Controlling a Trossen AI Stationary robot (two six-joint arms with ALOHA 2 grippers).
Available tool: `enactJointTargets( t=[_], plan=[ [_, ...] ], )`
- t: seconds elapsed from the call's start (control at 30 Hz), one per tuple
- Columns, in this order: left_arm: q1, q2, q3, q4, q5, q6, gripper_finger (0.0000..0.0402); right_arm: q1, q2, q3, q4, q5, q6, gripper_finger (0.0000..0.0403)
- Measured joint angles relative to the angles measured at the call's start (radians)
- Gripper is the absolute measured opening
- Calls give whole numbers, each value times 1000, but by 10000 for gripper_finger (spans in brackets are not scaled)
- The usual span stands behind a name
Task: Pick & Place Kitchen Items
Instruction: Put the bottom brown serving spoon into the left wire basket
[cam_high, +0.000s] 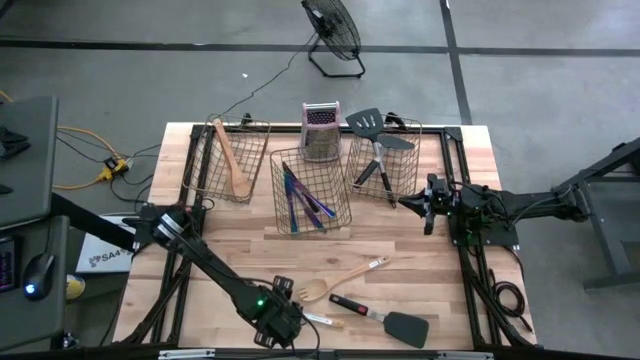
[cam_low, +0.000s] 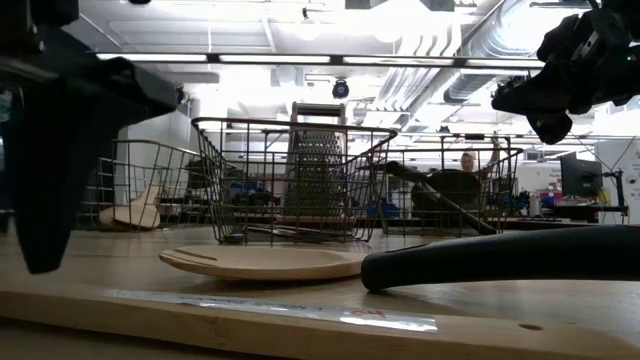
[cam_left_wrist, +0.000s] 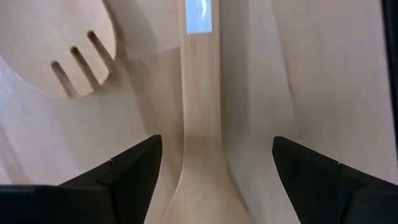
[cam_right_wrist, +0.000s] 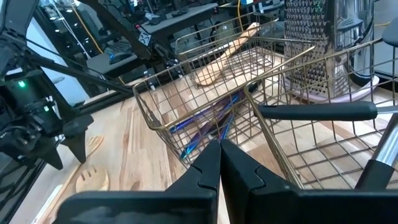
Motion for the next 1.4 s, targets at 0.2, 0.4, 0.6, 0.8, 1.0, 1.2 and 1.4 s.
enactJointTargets(
  t=[0.2,0.4,0.6,0.8,1.0,1.2,1.4],
  plan=[
    [0,3,-1,-5,-15,-2,303,0,0,0,-1,0,0,2],
    [0,10,-1,-6,-22,-9,303,0,0,0,-1,0,0,2],
    [6,19,2,-20,-22,-22,303,0,0,0,-1,0,0,2],
    [24,20,2,-23,24,-22,293,0,0,0,-1,0,0,2],
    [49,21,1,-29,56,-21,250,0,0,0,-1,0,0,2],
    [58,21,0,-35,51,7,211,0,0,0,-1,0,0,2],
    [59,22,-1,-44,52,12,182,0,0,0,-1,0,0,2]
  ],
)
